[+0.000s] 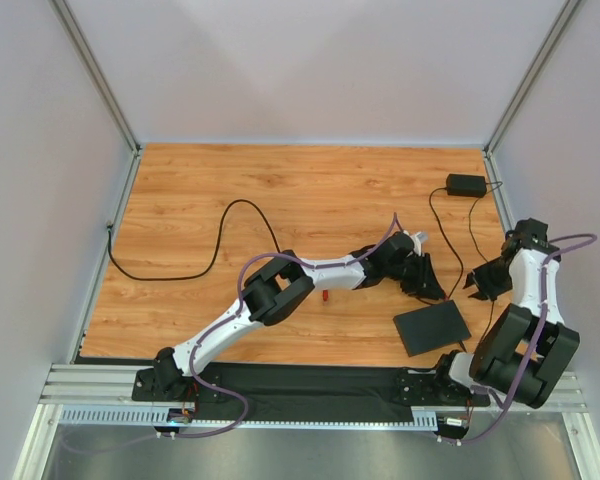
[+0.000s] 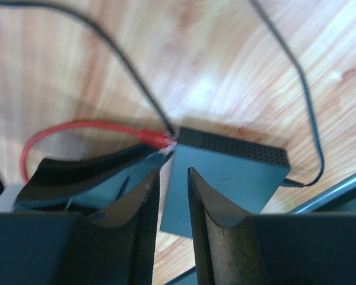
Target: Pull the plug from the switch port
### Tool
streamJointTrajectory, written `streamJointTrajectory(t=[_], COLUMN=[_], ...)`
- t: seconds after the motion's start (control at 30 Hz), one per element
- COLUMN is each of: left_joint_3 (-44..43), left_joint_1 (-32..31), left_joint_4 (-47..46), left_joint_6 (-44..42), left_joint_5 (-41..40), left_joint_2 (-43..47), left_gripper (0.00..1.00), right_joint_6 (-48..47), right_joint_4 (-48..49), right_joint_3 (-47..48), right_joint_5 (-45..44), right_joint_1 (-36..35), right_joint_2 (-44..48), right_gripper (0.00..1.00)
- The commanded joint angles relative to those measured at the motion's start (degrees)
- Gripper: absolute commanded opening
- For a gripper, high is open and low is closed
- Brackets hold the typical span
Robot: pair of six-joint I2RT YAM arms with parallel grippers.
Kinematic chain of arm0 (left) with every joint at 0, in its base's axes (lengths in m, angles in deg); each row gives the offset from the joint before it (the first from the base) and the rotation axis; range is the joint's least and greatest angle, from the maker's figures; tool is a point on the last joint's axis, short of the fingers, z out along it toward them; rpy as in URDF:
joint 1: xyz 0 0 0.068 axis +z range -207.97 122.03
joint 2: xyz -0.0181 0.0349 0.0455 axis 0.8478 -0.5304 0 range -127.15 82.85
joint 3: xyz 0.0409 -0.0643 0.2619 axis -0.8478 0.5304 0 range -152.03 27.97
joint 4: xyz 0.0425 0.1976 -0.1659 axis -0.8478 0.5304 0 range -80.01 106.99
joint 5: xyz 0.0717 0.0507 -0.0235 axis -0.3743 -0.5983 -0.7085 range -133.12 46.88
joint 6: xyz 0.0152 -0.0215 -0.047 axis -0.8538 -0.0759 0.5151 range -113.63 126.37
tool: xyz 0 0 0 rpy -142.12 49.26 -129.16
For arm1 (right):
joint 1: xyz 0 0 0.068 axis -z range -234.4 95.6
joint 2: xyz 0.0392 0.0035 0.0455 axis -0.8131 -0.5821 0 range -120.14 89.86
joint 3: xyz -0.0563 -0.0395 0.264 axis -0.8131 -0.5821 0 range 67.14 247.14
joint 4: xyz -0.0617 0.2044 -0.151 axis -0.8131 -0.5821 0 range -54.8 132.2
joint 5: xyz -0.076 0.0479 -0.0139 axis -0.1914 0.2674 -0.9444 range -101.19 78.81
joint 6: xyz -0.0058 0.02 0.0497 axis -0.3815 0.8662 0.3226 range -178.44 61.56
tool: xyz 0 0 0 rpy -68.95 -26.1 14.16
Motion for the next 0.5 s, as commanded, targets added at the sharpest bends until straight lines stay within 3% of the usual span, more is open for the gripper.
streamJointTrajectory(t=[0.0,0.17,0.47], left_joint_3=[-2.23,-1.79,-0.29], left_joint_1=[0.56,0.56,0.56], left_joint_4=[4.09,2.69,-0.65], left_joint_6=[-5.57,-4.62,-2.24], left_joint_5=[1.33,3.71,5.03], left_joint_2=[1.05,1.23,1.05], left_gripper=[0.39,0.41,0.40], right_joint_6=[1.81,2.07,2.77], right_joint_4=[4.29,6.85,9.48], right_joint_3=[-3.58,-8.59,-13.43], right_joint_5=[0.17,0.53,4.74], right_joint_1=[4.71,9.46,10.17], right_joint_2=[-1.08,-3.10,-3.54], right_gripper=[0.28,0.28,0.28])
